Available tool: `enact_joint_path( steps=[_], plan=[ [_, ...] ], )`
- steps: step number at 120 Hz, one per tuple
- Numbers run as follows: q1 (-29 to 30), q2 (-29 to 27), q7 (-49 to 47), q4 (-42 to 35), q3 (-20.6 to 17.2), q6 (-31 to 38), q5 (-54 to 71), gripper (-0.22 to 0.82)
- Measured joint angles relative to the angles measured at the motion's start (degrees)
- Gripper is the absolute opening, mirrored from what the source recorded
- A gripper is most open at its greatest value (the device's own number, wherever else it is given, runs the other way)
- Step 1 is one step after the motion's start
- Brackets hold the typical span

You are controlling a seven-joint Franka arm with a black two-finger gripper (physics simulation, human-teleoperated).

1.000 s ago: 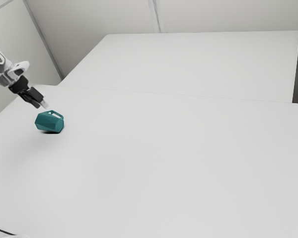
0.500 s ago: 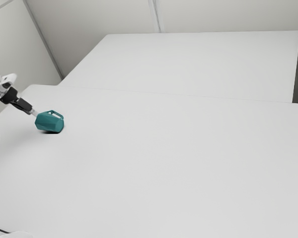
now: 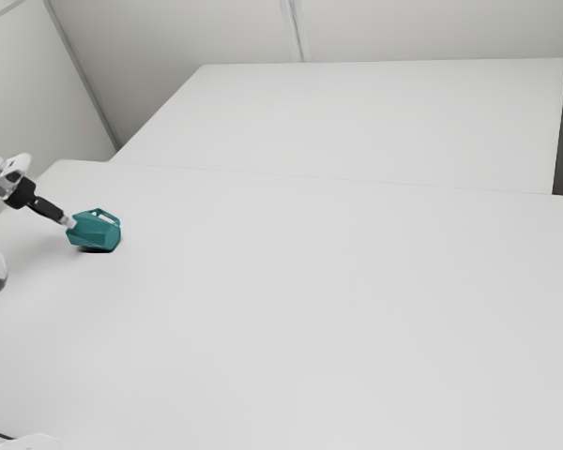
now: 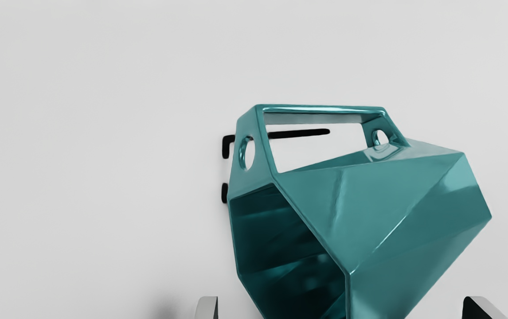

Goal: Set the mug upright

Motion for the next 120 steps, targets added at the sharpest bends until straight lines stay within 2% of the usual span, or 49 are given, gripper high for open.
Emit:
enact_joint_path(
  steps=[21,64,92,120],
  plan=[
    [2.8,1.6,1.0,1.7,-4.3,-3.9,-1.3,0.60],
    [4.1,2.8,2.1,1.8,-5.5,-9.9,-3.9,0.59],
    [4.5,3.1,2.5,1.8,-5.7,-12.0,-5.4,0.34],
    [4.6,2.8,2.8,1.8,-6.7,-12.9,-5.9,0.01]
  ],
)
